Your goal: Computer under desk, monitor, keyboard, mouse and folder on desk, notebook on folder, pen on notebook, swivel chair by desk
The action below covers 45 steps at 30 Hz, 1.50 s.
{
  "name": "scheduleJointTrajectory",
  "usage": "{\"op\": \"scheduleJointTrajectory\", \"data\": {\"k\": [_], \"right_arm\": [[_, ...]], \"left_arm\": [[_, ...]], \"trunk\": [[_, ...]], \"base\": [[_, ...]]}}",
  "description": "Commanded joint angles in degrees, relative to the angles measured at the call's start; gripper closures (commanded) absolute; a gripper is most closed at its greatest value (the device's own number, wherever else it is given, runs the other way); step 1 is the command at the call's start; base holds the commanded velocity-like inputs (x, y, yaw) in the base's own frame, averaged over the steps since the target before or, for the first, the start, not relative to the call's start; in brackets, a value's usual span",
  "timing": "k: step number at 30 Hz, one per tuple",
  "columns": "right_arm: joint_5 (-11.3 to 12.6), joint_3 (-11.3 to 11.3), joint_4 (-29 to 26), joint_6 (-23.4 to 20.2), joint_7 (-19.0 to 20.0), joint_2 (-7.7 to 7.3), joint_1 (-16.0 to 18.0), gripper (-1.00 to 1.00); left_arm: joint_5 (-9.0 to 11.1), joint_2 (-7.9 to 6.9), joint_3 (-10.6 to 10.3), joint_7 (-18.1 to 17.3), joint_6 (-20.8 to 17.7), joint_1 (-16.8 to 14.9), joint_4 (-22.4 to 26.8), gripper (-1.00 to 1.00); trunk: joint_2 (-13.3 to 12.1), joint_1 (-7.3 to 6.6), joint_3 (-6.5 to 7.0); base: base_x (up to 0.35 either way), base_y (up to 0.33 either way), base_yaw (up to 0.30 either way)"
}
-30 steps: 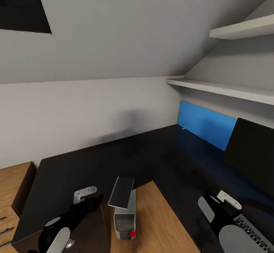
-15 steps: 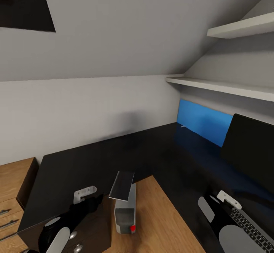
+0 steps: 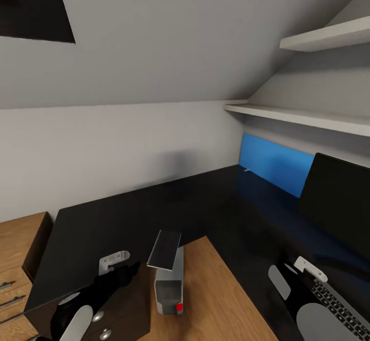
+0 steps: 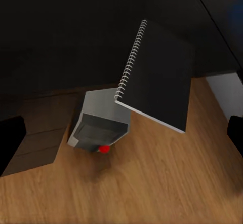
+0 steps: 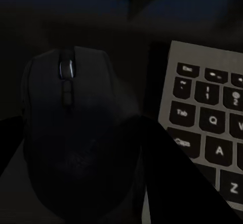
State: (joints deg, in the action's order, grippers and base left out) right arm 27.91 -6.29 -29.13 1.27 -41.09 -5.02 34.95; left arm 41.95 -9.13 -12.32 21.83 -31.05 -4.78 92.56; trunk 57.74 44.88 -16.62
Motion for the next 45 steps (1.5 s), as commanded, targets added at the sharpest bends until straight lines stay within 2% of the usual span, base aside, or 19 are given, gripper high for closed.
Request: {"op": "scheduleJointTrajectory", "data": {"k": [1,6,45], "right_arm": [[0.7,0.1,-0.1,0.3,-0.3,-0.01,0.0,1.00],[0.7,0.3,-0.1,0.3,-0.3,0.05,0.0,1.00],[0.3,0.6,-0.1,0.3,-0.3,0.19,0.0,1.00]], "left_arm": [[0.6,-0.04,-0.1,0.6,0.0,-0.1,0.1,-1.00],[0.6,-0.01,0.0,0.6,0.0,-0.1,0.1,-1.00],[0.8,-0.10,-0.1,0.6,-0.1,-0.1,-0.7,-1.00]], "trunk": [[0.5,0.23,-0.26],[2.5,1.33,-1.16],[2.5,1.33,-1.16]], "base": [[0.000,0.000,0.000],[0.000,0.000,0.000],[0.039,0.007,0.000]]}}
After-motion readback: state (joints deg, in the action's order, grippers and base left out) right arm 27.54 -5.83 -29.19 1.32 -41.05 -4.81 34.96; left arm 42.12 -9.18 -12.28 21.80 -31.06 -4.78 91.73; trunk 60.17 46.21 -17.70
